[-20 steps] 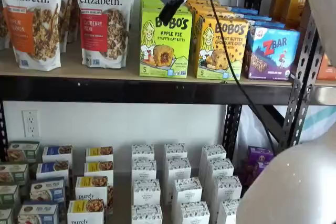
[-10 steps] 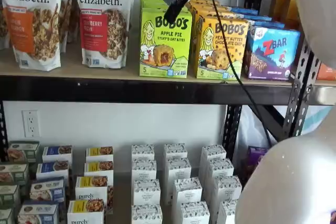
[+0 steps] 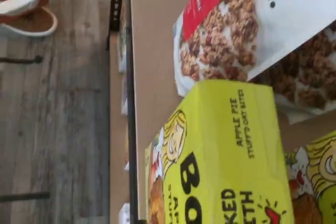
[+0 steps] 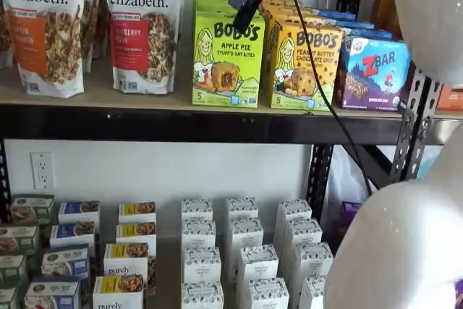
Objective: Pick the green box on the top shelf, the fourth from the left
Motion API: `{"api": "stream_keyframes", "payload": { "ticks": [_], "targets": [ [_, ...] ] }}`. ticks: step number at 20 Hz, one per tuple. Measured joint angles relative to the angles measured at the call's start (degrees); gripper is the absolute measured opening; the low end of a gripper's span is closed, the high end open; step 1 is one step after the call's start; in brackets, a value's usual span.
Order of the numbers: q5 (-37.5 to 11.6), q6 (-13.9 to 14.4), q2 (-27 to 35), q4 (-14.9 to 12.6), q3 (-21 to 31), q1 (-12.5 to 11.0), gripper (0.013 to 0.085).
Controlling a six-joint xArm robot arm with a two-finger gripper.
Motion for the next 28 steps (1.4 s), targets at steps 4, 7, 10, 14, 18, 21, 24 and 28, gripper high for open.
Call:
{"api": "stream_keyframes", "payload": {
  "ticks": [4,7,10,14,18,21,24,28],
  "targets": [
    [3.46,-0.11,1.63,-1.13,-2.39,-0.21,0.085],
    [5.13,-0.16,2.21,-1.35,-3.27,-0.3,0.085],
    [6.95,-0.07,2.85,-1.68,-4.23,-0.24,0.085],
    [8.41,0.41,3.26,-2.56,-4.83,0.34,0.085],
    [8.22,0.96,2.88,-3.38,-4.18,1.07,0.085],
    [7.14,1.25,2.22,-3.55,-3.12,1.49,0.085],
    [6.45,1.49,1.83,-3.96,-2.41,1.86,0.085],
    [5.35,1.97,1.37,-5.27,-1.38,2.61,0.085]
  ]
}}
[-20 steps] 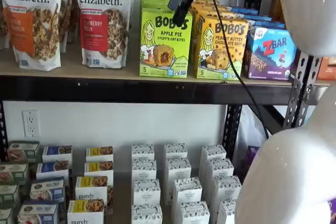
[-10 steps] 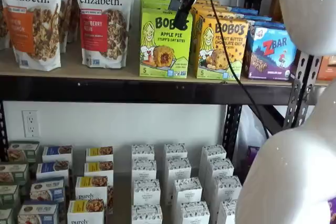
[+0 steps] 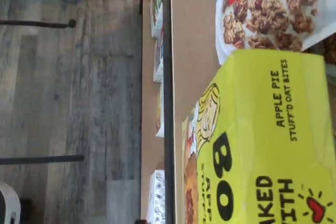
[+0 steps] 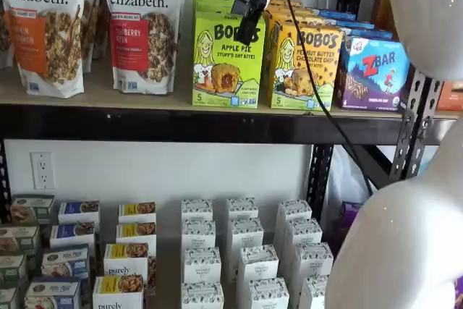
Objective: Pick the green box on the top shelf, the fourth from the left
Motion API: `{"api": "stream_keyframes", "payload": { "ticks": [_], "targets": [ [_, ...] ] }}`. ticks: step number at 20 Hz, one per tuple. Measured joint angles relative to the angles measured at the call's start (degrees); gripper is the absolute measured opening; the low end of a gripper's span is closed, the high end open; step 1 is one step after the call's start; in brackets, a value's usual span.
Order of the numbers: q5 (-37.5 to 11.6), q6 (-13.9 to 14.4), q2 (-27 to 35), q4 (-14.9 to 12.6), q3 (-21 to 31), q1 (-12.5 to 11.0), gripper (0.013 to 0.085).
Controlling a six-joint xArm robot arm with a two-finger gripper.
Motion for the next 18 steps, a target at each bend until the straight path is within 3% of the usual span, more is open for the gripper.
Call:
{"api": "stream_keyframes", "payload": {
  "ticks": [11,15,18],
  "targets": [
    [-4.57,0.02,-1.05,-1.93,3.74,0.69,0.085],
    [-4.91,-0.22,-0.97,-1.52,4.08,0.53,0.073],
    [-5.15,-0.26,-0.94,-1.42,4.22,0.52,0.069]
  ]
}}
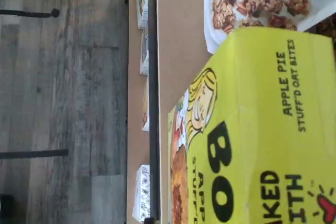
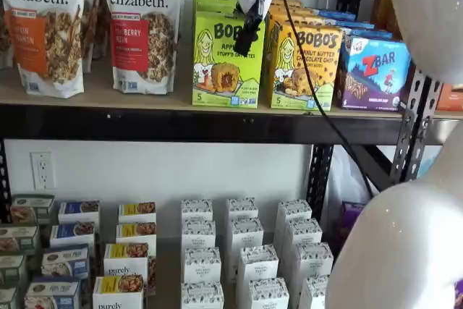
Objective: Pick the green box on the top shelf, the fourth from the left
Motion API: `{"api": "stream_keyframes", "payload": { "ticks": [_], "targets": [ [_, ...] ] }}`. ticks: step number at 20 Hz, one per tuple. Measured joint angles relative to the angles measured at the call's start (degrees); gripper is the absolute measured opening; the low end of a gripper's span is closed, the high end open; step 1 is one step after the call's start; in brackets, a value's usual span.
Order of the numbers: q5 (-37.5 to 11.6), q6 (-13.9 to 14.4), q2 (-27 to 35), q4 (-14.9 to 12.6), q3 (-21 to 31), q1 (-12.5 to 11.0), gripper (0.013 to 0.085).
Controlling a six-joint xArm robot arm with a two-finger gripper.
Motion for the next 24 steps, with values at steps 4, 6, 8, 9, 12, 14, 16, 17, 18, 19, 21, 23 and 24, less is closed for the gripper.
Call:
{"api": "stream_keyframes", "payload": {
  "ticks": [4,6,8,9,12,14,16,17,18,19,21,23,24],
  "targets": [
    [-0.46,0.02,-0.02,-0.01,0.31,0.09,0.061],
    [-0.71,0.02,-0.08,0.05,0.47,0.12,0.057],
    [-0.91,0.03,-0.11,0.08,0.57,0.14,0.053],
    [-1.03,0.05,-0.13,0.07,0.63,0.16,0.049],
    [-0.95,0.06,-0.01,0.07,0.5,0.18,0.049],
    [-0.69,0.17,0.19,-0.29,0.24,0.29,0.049],
    [-0.78,0.23,0.24,-0.5,0.22,0.35,0.049],
    [-1.02,0.26,0.15,-0.65,0.36,0.39,0.049],
    [-1.3,0.26,0.05,-0.66,0.54,0.39,0.049],
    [-1.4,0.25,0.02,-0.65,0.59,0.39,0.049],
    [-1.36,0.15,0.03,-0.57,0.59,0.29,0.049],
    [-1.34,0.01,-0.02,-0.32,0.67,0.15,0.049],
    [-1.14,-0.05,0.01,-0.25,0.61,0.09,0.045]
  ]
}}
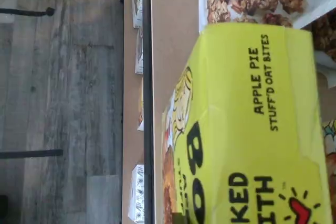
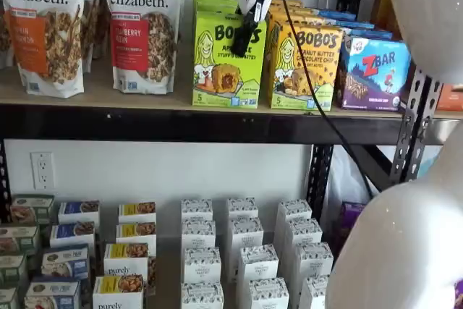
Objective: Pick the green box on the top shelf, the fourth from the left
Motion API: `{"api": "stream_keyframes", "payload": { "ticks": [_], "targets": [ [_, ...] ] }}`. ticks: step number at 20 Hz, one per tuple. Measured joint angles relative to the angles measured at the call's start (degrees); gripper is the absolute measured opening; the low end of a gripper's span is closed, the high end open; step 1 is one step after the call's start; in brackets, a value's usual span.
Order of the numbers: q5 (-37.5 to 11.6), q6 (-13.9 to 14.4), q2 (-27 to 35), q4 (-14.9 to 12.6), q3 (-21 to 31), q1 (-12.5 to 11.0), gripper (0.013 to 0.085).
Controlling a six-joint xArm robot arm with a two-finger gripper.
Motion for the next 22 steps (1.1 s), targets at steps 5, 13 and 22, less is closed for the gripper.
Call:
{"api": "stream_keyframes", "payload": {
  "ticks": [5,13,22],
  "targets": [
    [0.3,-0.19,-0.05,0.34,0.03,-0.19,0.033],
    [0.79,-0.1,-0.03,0.05,-0.23,-0.13,0.029],
    [3.15,-0.18,-0.36,1.96,-1.47,-0.63,0.029]
  ]
}}
